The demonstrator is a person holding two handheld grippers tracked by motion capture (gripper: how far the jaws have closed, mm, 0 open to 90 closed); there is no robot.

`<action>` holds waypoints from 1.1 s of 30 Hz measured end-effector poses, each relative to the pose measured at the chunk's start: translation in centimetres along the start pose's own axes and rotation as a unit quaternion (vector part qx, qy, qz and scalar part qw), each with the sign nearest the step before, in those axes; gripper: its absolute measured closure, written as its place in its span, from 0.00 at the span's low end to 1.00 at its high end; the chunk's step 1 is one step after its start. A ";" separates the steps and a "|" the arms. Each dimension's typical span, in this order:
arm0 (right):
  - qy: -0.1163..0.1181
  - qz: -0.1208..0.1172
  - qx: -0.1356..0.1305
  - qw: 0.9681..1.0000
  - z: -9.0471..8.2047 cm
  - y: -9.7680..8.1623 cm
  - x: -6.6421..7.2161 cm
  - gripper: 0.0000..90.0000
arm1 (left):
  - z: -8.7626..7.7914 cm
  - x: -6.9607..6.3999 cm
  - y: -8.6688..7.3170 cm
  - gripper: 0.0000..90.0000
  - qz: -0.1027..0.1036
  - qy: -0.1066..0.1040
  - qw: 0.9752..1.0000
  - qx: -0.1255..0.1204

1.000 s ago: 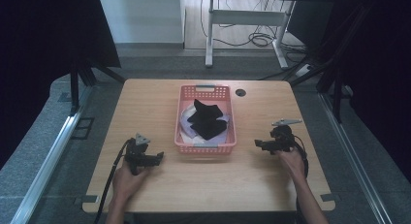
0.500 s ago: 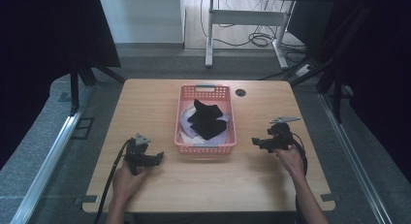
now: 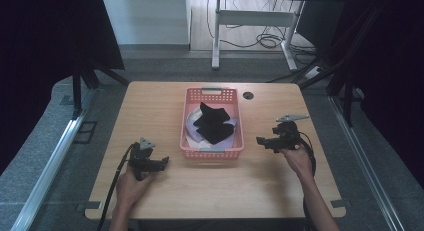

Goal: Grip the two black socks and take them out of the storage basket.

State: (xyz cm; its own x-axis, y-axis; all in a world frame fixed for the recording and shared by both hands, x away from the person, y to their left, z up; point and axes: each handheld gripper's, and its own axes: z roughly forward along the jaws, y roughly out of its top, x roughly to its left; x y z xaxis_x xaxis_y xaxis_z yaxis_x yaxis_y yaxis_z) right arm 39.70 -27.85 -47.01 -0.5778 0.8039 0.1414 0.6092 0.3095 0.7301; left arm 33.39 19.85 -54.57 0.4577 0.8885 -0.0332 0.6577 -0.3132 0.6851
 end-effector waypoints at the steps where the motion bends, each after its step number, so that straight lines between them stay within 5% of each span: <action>1: 0.001 0.000 0.000 1.000 0.0 0.2 0.1 0.14 | 0.0 0.0 0.0 0.13 0.000 0.000 1.000 0.000; 11: 0.016 0.008 -0.008 1.000 -0.3 1.9 0.5 0.15 | 0.0 0.0 0.0 0.13 0.000 0.000 1.000 0.001; 33: 0.051 -0.039 -0.002 0.998 1.4 7.4 4.4 0.16 | 0.0 0.0 0.0 0.13 0.001 0.000 1.000 0.001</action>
State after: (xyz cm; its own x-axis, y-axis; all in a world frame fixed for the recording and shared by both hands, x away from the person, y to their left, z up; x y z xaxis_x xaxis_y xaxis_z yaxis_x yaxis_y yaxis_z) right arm 42.44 -21.27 -41.93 -0.6758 0.7212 0.1521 0.5590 0.3669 0.7436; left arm 33.39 19.86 -54.56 0.4585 0.8881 -0.0325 0.6579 -0.3146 0.6842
